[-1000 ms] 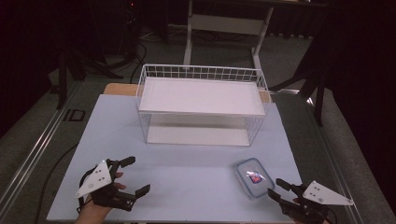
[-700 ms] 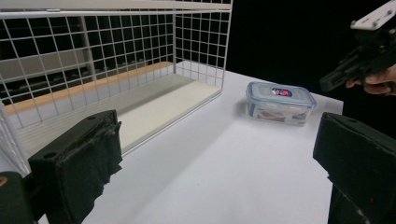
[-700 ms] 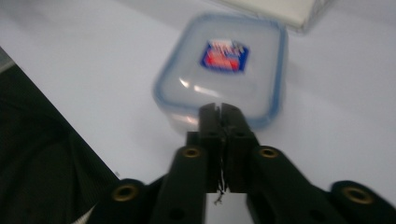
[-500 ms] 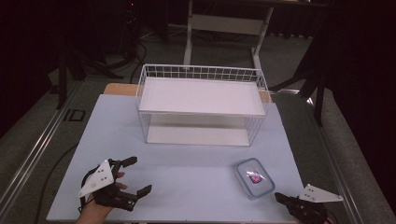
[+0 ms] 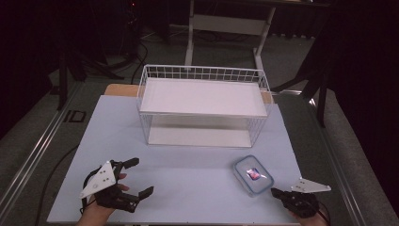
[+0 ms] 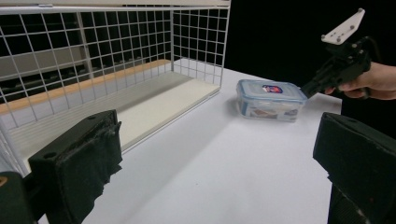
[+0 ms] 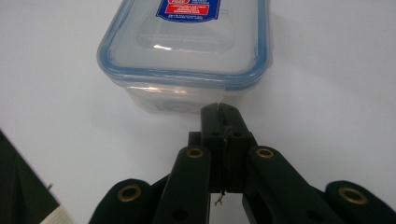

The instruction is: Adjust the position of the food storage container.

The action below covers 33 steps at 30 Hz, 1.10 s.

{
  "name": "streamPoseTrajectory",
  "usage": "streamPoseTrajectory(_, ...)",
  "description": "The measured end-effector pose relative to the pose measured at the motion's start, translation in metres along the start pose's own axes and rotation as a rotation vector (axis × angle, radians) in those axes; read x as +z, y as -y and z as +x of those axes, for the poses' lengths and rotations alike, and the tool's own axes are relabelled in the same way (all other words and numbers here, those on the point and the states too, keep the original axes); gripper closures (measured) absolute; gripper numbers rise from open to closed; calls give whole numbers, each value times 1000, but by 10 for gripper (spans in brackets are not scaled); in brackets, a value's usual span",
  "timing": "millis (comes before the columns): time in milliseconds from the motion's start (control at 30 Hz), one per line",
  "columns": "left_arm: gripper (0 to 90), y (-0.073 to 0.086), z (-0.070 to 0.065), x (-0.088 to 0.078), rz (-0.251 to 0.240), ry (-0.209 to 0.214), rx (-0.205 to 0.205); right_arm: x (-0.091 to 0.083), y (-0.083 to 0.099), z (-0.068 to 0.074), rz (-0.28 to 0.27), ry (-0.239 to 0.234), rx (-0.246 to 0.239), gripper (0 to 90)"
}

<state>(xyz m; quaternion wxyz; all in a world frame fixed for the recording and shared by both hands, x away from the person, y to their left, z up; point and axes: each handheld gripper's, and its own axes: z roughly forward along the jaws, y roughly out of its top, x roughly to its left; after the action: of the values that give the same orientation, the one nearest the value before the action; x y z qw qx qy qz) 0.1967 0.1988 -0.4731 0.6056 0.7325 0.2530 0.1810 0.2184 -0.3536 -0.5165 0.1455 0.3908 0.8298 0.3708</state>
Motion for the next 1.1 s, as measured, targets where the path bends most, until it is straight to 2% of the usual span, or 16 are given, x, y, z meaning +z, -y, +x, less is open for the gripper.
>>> streamPoseTrajectory(167,20,0,0,0,-2,0,-3,9,-8,-2,2,-14,-6,899)
streamPoseTrajectory(233,20,0,0,0,-2,1,-3,11,-10,-4,10,0,-18,899)
streamPoseTrajectory(467,20,0,0,0,2,6,2,14,-13,-14,0,21,7,900)
streamPoseTrajectory(500,20,0,0,0,3,7,3,15,-13,-13,2,14,10,900)
streamPoseTrajectory(567,20,0,0,1,3,7,2,19,-15,-9,14,14,-11,900)
streamPoseTrajectory(733,20,0,0,1,3,6,1,25,-20,-1,15,-25,-24,900)
streamPoseTrajectory(833,20,0,-1,1,3,8,1,30,-24,7,25,-66,-33,899)
streamPoseTrajectory(900,20,0,-1,1,5,8,2,32,-26,11,36,-81,-57,900)
streamPoseTrajectory(1033,20,0,-1,1,2,9,3,32,-25,4,53,-33,-75,900)
streamPoseTrajectory(1100,20,0,-1,1,2,8,3,33,-26,-5,46,-2,-48,900)
